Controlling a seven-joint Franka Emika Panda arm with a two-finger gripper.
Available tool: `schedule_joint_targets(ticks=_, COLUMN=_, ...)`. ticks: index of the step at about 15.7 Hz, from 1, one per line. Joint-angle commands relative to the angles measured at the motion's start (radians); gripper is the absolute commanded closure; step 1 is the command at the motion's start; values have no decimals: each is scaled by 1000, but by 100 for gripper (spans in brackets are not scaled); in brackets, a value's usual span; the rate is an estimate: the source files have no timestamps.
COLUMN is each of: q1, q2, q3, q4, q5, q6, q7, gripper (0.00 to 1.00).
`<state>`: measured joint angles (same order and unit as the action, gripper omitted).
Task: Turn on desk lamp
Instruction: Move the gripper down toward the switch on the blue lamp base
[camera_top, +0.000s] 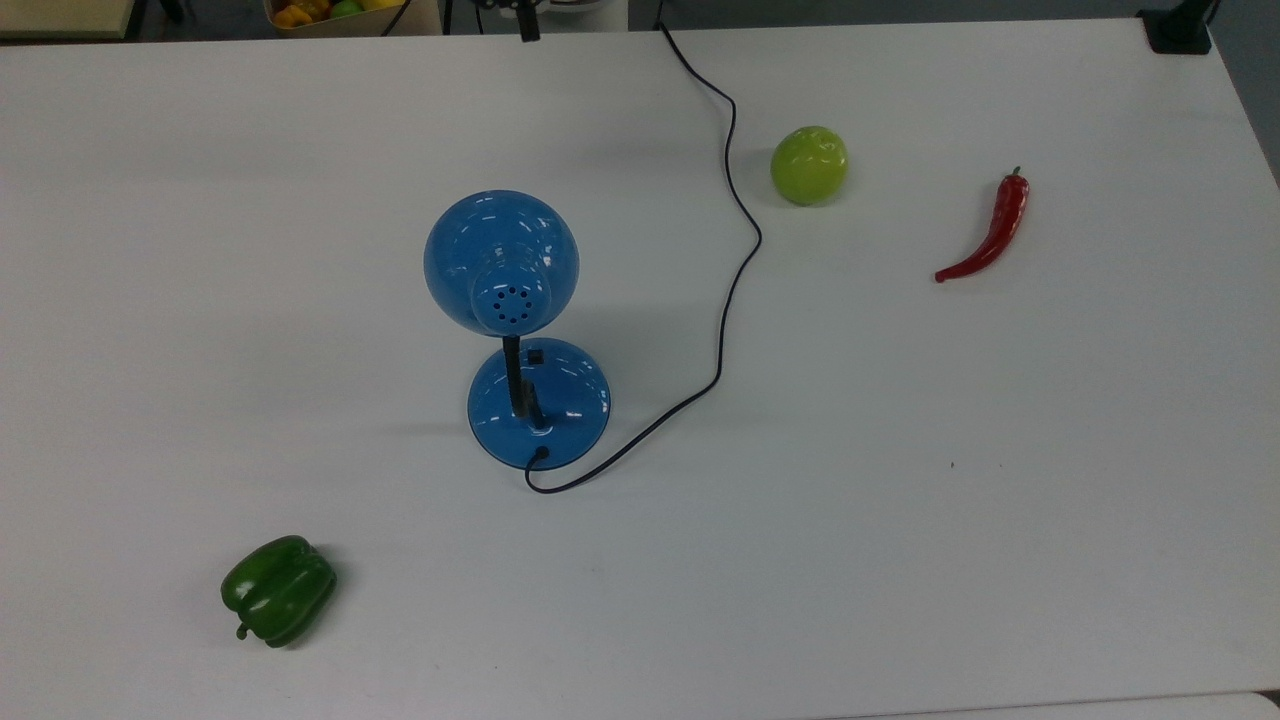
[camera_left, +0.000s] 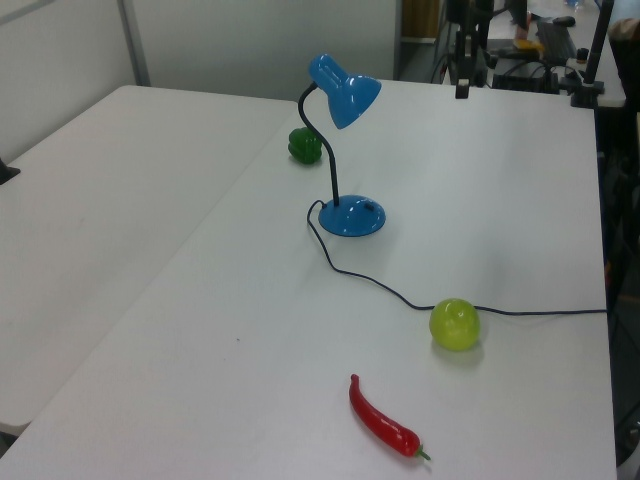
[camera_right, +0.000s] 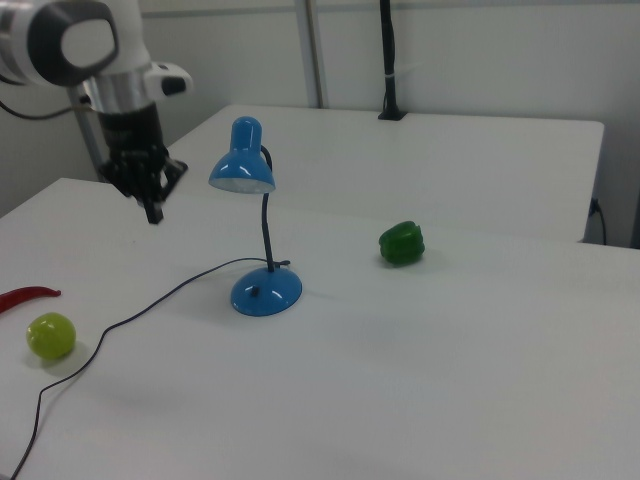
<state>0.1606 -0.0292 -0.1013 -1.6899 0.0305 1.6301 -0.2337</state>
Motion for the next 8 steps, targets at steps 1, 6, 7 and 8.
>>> schedule_joint_targets(ticks=1, q1=-3, q2=8, q3=-37, q4=-68, q5=11, q6=37, q7=-82, gripper=100)
schedule_joint_targets(ticks=6, q1=-3, q2=37, q3=-41, q4=-172, q5=11, q6=203, q7=-69, gripper=100)
schedule_joint_targets(ticks=7, q1=-3, q2=52, q3=-41, q4=-185, q5=11, q6=232, q7=-65, gripper=100)
schedule_joint_targets(ticks=8, q1=-4, q2=69, q3=-41, q4=-188, q5=11, q6=252, q7=-62, gripper=100)
